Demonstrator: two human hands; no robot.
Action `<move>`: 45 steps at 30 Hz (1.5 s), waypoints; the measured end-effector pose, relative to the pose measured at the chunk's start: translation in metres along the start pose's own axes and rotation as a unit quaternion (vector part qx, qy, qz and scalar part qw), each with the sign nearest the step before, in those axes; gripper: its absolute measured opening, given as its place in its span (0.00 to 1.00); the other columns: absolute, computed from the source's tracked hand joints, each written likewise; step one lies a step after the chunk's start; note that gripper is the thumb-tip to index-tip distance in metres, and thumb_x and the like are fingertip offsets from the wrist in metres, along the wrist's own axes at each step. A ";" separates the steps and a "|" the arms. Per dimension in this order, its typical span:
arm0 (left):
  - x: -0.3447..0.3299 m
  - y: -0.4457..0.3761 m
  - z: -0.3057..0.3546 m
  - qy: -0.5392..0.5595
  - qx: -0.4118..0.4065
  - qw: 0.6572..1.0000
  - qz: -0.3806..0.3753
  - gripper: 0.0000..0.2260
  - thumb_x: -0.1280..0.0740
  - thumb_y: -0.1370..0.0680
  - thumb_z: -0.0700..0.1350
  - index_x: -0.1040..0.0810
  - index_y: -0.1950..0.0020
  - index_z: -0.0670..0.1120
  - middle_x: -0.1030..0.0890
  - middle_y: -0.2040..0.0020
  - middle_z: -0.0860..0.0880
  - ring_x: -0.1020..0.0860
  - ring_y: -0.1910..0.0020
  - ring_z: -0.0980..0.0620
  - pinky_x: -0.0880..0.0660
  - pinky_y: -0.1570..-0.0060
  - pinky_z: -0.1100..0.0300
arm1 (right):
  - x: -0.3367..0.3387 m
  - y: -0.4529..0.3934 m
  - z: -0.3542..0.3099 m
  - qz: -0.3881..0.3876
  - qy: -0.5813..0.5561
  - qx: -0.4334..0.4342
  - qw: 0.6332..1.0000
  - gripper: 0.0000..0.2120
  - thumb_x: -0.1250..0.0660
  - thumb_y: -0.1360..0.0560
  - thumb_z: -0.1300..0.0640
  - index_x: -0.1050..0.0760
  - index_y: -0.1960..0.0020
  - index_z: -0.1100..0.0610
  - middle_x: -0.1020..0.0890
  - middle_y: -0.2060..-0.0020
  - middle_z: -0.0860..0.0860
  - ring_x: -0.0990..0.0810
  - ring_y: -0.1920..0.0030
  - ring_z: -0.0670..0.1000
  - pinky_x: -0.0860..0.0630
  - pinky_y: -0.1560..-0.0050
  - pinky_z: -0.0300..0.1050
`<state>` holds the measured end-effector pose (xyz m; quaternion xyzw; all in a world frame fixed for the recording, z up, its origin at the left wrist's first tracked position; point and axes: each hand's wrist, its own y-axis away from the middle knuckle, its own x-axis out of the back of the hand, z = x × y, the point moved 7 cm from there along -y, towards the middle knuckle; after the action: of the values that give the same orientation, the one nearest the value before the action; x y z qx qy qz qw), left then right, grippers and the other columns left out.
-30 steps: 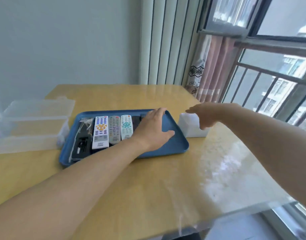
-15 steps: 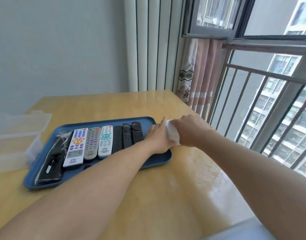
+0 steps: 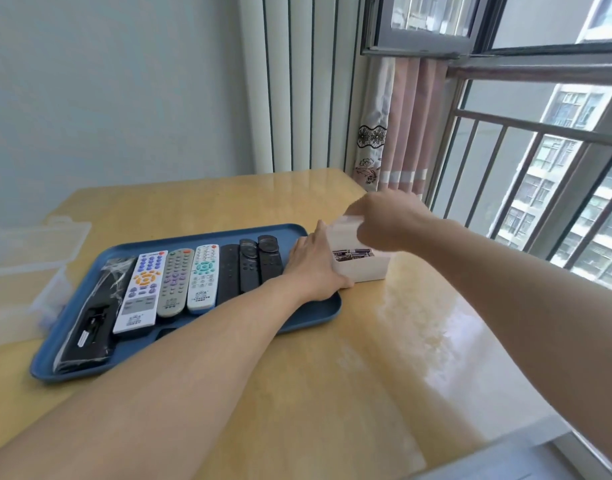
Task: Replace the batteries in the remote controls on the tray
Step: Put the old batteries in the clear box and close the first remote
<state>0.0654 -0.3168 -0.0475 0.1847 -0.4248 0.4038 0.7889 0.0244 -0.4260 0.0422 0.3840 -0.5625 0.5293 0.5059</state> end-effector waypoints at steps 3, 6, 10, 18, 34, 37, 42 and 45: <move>0.003 0.003 0.004 -0.004 -0.029 0.999 0.036 0.62 0.20 0.31 0.53 0.67 0.18 0.49 0.32 0.28 0.46 0.35 0.27 0.44 0.37 0.27 0.49 | 0.016 -0.007 0.030 0.132 -0.129 -0.066 0.981 0.19 0.29 0.25 0.54 0.23 0.34 0.48 0.20 0.38 0.51 0.21 0.40 0.56 0.22 0.46 0.52; 0.005 0.008 0.006 0.008 -0.046 0.996 0.072 0.64 0.18 0.32 0.51 0.70 0.20 0.53 0.29 0.31 0.46 0.32 0.30 0.45 0.34 0.30 0.51 | 0.017 -0.004 0.049 0.197 -0.142 -0.118 0.963 0.23 0.22 0.29 0.53 0.27 0.39 0.53 0.22 0.43 0.53 0.25 0.45 0.56 0.26 0.52 0.51; 0.005 0.011 0.010 -0.005 -0.071 0.993 0.092 0.64 0.19 0.32 0.49 0.72 0.21 0.55 0.28 0.34 0.47 0.32 0.32 0.46 0.34 0.31 0.51 | 0.007 -0.002 0.053 0.211 -0.188 -0.119 0.952 0.25 0.23 0.28 0.54 0.32 0.37 0.54 0.17 0.54 0.50 0.21 0.54 0.56 0.23 0.55 0.54; 0.001 0.013 0.015 -0.051 -0.108 0.987 0.109 0.60 0.21 0.29 0.50 0.70 0.19 0.53 0.29 0.36 0.48 0.33 0.33 0.47 0.39 0.29 0.54 | -0.025 -0.010 0.031 0.036 -0.095 -0.047 0.994 0.18 0.42 0.18 0.60 0.24 0.32 0.50 0.17 0.41 0.51 0.20 0.42 0.56 0.20 0.45 0.54; 0.002 0.024 0.017 -0.051 -0.118 0.976 0.175 0.47 0.22 0.27 0.51 0.48 0.18 0.48 0.35 0.23 0.48 0.40 0.22 0.48 0.45 0.22 0.54 | -0.023 0.018 -0.019 0.023 0.094 0.041 0.994 0.06 0.33 0.22 0.47 0.18 0.48 0.44 0.22 0.62 0.48 0.24 0.64 0.54 0.25 0.63 0.46; 0.002 0.024 0.016 -0.050 -0.118 0.976 0.175 0.47 0.22 0.27 0.52 0.48 0.18 0.48 0.35 0.23 0.48 0.41 0.22 0.48 0.47 0.22 0.55 | -0.027 0.019 -0.018 0.030 0.107 0.038 0.993 0.06 0.34 0.22 0.47 0.18 0.52 0.45 0.22 0.63 0.46 0.23 0.66 0.54 0.25 0.63 0.46; 0.003 0.028 0.019 -0.057 -0.130 0.972 0.186 0.47 0.23 0.27 0.53 0.49 0.17 0.48 0.36 0.22 0.48 0.42 0.21 0.48 0.49 0.23 0.57 | -0.022 0.023 -0.015 0.020 0.091 0.053 0.994 0.07 0.33 0.23 0.47 0.18 0.49 0.47 0.18 0.57 0.49 0.19 0.61 0.55 0.20 0.60 0.50; 0.003 0.030 0.022 -0.058 -0.138 0.971 0.185 0.47 0.24 0.27 0.55 0.49 0.17 0.47 0.37 0.21 0.48 0.42 0.21 0.48 0.49 0.23 0.57 | -0.015 0.024 -0.008 -0.028 0.063 0.080 0.994 0.09 0.31 0.22 0.50 0.20 0.43 0.46 0.18 0.55 0.51 0.19 0.56 0.55 0.21 0.59 0.48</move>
<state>0.0312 -0.3112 -0.0336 0.0157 -0.5484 0.4691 0.6921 0.0055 -0.4162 0.0216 0.4042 -0.4746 0.5815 0.5227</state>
